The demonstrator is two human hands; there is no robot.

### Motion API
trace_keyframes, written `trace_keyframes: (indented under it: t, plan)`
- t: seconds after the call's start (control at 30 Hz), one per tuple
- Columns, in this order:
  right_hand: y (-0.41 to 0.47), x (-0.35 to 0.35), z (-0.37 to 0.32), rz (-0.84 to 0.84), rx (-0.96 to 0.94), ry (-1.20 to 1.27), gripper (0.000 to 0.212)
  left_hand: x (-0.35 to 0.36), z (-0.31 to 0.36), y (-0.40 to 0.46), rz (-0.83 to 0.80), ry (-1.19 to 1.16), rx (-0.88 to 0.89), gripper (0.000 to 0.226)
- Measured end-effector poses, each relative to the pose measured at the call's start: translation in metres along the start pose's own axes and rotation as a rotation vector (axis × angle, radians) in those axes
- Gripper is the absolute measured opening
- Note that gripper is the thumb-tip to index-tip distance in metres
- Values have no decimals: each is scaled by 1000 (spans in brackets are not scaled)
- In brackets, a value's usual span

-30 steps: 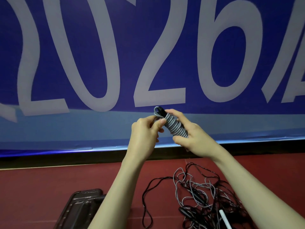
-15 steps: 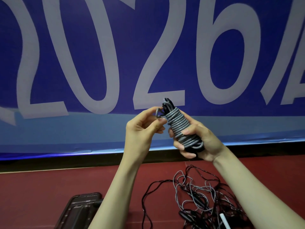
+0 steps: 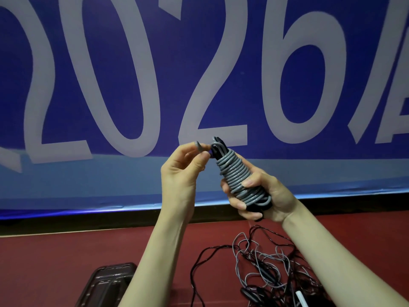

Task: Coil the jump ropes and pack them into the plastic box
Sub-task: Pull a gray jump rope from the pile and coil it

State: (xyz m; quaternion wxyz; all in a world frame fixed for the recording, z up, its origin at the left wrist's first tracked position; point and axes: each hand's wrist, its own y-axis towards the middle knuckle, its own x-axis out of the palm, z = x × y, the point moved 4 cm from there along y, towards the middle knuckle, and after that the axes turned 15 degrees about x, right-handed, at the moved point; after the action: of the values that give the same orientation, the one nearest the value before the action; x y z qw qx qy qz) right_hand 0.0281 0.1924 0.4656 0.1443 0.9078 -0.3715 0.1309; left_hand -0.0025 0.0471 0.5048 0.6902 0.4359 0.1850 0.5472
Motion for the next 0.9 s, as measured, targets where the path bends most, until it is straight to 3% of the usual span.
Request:
trace_keyframes:
  t: [0.23, 0.5, 0.6, 0.8, 0.9]
  plan:
    - [2, 0, 2, -18, 6, 25, 70, -7, 5, 2, 23, -32, 50, 24]
    - [1, -5, -1, 167, -36, -25, 69, 1, 16, -2, -72, 526, 397, 9]
    - [1, -2, -2, 177, -45, -50, 67, 2, 17, -3, -55, 614, 501, 16]
    - [0, -4, -1, 170, -22, -32, 66, 0, 12, 0, -187, 633, 494, 29]
    - [0, -3, 1, 115, -5, -8, 62, -2, 12, 2, -178, 543, 443, 34]
